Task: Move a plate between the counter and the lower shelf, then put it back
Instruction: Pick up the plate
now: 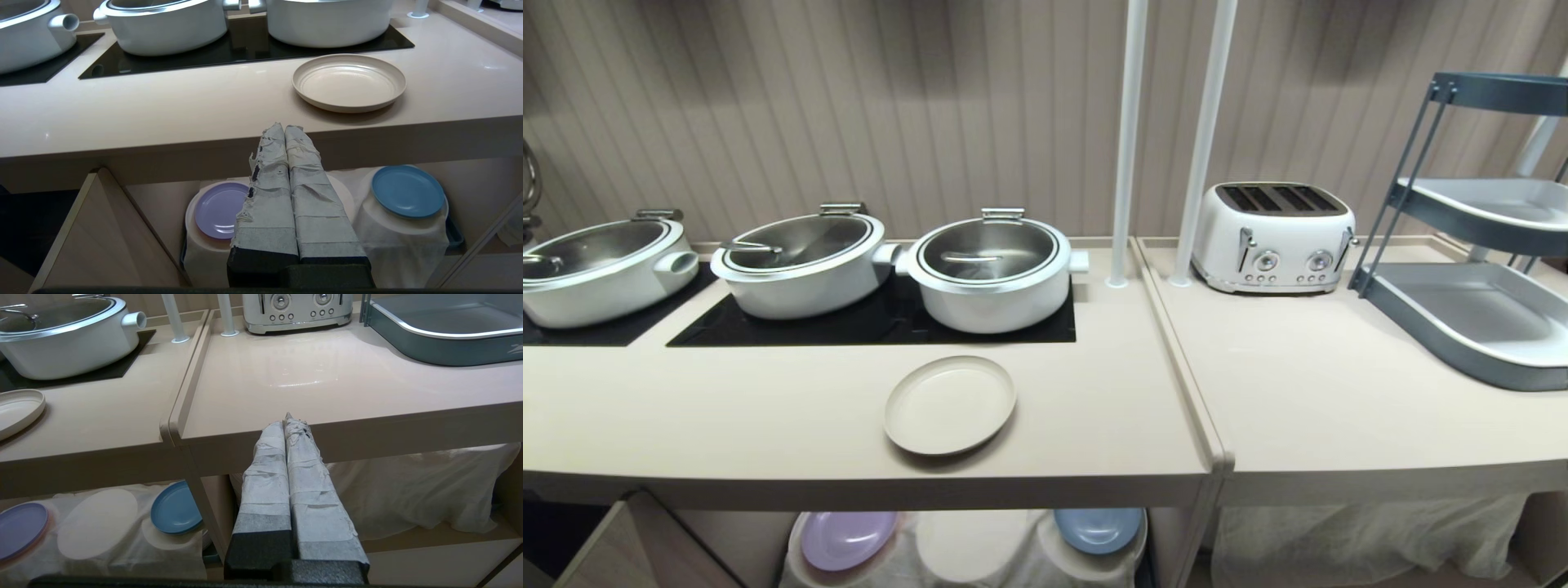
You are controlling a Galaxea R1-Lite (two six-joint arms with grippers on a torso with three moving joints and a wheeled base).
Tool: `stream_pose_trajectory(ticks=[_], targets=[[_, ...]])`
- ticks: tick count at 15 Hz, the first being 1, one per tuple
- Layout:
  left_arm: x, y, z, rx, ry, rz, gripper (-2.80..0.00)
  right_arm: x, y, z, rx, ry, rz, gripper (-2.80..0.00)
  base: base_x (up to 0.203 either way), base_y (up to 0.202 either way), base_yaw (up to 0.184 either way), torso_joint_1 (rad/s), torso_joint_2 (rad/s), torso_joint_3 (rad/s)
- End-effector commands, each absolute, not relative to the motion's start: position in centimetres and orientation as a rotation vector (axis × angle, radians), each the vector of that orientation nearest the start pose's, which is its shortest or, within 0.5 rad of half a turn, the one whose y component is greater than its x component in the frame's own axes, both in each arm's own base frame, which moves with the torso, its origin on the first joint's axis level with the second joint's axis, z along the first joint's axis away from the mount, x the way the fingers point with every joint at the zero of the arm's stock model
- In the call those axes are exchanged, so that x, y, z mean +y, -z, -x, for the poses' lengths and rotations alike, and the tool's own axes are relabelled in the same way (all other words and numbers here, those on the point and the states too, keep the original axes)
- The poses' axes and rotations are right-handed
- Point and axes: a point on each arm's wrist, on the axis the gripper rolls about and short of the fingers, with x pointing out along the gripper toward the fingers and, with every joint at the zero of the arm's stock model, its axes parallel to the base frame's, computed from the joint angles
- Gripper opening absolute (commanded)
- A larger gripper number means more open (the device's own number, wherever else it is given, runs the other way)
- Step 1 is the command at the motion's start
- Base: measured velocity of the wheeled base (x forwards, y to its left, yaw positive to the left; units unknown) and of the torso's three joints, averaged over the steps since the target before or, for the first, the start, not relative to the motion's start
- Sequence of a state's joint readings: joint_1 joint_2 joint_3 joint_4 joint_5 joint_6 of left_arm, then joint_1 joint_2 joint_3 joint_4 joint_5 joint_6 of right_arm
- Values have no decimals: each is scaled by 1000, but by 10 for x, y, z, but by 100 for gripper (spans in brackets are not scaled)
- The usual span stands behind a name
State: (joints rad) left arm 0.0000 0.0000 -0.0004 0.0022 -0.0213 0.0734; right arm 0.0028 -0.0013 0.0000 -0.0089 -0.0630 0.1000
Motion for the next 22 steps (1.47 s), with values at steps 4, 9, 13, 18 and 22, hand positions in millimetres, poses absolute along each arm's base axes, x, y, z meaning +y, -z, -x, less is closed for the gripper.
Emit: stream_pose_trajectory(ticks=[4,9,13,18,22], targets=[[0,-75,23,2,22,-74,-280,-1,-76,23,-12,59,-100,-280,0,0,0,0,0,0],[0,-75,23,2,22,-74,-280,-1,-76,23,-12,59,-102,-280,0,0,0,0,0,0],[0,-76,23,1,22,-75,-280,-1,-76,23,-12,59,-101,-280,0,0,0,0,0,0],[0,-75,23,2,22,-74,-280,-1,-76,23,-12,59,-100,-280,0,0,0,0,0,0],[0,-75,23,1,23,-74,-280,-1,-76,23,-12,59,-102,-280,0,0,0,0,0,0]])
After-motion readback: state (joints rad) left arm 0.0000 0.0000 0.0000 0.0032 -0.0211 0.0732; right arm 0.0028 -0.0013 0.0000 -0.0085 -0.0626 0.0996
